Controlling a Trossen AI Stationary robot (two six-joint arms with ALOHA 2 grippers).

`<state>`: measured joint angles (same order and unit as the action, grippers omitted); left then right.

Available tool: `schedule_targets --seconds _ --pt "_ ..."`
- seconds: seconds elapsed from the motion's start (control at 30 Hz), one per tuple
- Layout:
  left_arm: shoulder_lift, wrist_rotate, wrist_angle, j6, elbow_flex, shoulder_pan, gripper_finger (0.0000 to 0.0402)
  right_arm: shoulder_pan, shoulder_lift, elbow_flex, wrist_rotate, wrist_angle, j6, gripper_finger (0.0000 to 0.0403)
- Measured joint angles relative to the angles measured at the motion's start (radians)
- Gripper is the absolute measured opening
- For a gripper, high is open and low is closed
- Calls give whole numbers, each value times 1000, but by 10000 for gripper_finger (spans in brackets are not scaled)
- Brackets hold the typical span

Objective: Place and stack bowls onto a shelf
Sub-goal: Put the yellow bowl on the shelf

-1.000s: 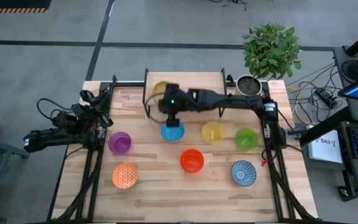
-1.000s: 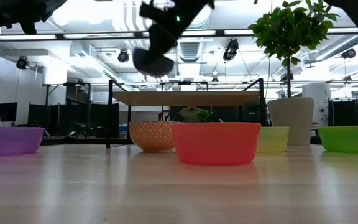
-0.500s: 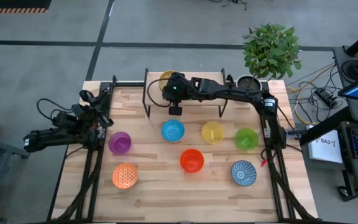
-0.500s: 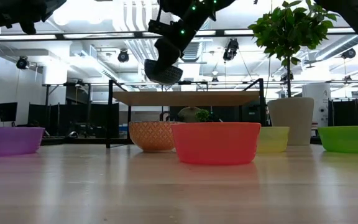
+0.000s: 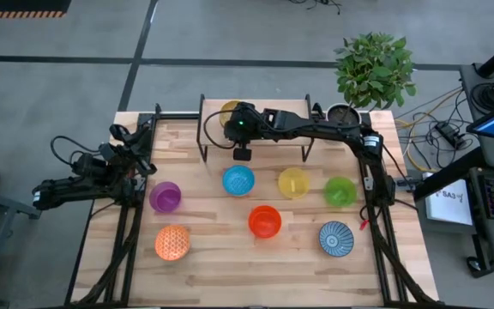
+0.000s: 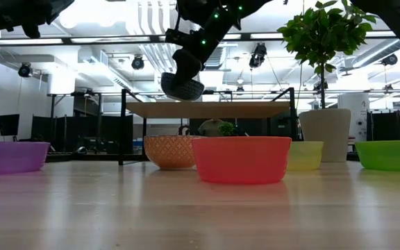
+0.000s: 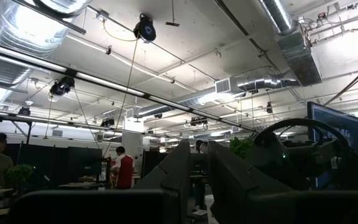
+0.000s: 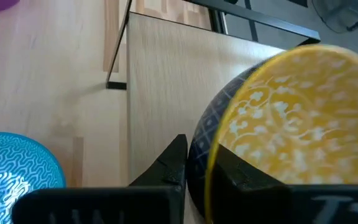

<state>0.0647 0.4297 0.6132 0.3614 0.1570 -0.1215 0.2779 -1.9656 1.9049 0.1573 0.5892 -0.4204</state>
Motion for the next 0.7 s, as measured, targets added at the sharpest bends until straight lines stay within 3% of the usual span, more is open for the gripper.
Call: schedule_targets --seconds 0.43,0.7 --pt "0 1 0 0 0 0 39 0 0 -1 1 -7 15 79" --pt "0 1 0 0 0 0 39 0 0 -1 2 -39 73 139"
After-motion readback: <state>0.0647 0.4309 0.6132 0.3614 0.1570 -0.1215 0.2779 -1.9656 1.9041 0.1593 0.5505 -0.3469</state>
